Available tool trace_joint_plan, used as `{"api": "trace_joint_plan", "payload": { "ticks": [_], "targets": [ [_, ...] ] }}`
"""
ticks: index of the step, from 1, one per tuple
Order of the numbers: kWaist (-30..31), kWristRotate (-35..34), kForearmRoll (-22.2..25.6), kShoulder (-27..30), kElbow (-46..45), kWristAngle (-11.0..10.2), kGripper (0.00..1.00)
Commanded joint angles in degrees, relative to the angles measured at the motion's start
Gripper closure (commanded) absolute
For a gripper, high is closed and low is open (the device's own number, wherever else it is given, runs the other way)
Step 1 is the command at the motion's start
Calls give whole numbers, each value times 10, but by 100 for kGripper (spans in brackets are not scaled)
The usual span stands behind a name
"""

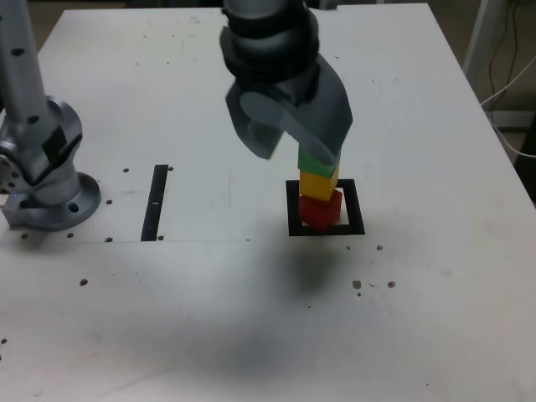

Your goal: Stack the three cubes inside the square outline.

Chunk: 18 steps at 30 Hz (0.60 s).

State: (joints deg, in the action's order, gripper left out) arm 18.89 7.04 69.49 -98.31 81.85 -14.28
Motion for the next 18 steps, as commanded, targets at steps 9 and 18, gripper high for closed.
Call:
{"api": "trace_joint_plan", "payload": {
  "ticks": [9,18],
  "targets": [
    [-14,11,67,111,8,12,0],
    [-56,23,59,133,-102,27,1]
  ]
}}
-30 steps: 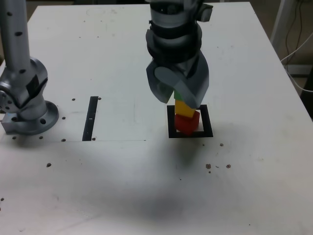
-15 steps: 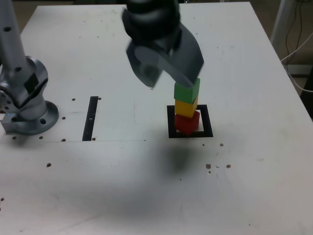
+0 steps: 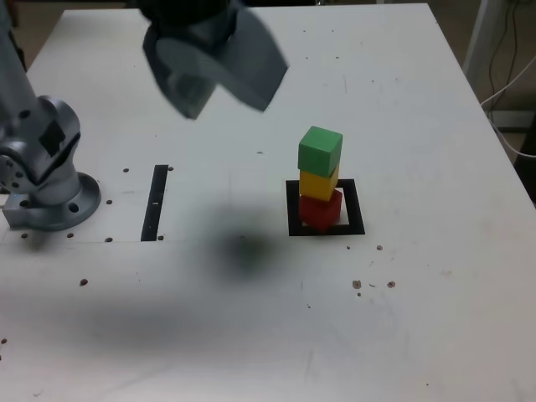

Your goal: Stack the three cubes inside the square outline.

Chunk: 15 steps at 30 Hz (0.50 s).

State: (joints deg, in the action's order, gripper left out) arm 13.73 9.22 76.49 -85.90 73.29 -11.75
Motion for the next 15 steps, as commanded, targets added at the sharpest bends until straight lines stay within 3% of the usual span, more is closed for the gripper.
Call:
{"api": "trace_joint_plan", "payload": {
  "ticks": [1,11,15],
  "targets": [
    [-7,1,-21,12,-32,4,1],
    [-47,2,-127,63,-201,12,1],
    [-50,-4,-195,57,-282,18,1]
  ]
}}
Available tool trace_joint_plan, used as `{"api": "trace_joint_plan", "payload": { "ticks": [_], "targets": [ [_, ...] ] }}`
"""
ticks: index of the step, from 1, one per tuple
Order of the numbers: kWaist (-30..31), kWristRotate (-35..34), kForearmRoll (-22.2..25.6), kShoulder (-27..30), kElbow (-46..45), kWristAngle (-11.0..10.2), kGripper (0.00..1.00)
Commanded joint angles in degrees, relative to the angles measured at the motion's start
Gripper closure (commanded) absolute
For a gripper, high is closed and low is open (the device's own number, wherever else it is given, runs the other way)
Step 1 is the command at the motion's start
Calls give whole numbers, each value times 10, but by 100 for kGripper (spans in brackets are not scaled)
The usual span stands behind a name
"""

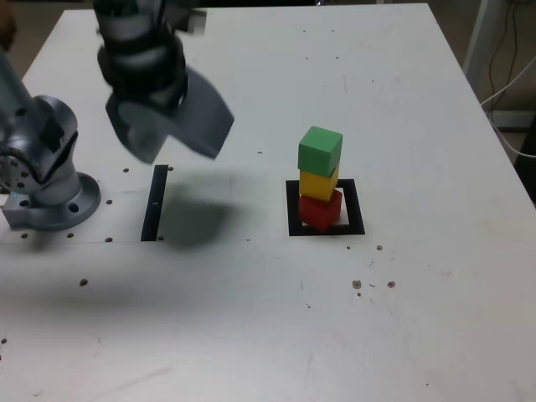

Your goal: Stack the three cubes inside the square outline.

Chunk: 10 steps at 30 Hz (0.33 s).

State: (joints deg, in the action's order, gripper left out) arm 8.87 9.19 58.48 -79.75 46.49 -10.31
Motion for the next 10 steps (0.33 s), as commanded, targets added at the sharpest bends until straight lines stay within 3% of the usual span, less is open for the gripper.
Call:
{"api": "trace_joint_plan", "payload": {
  "ticks": [1,6,10],
  "targets": [
    [-2,-8,-32,-10,-33,8,1],
    [-8,-43,-86,-49,-108,28,1],
    [-13,-66,-100,-66,-128,22,1]
  ]
}}
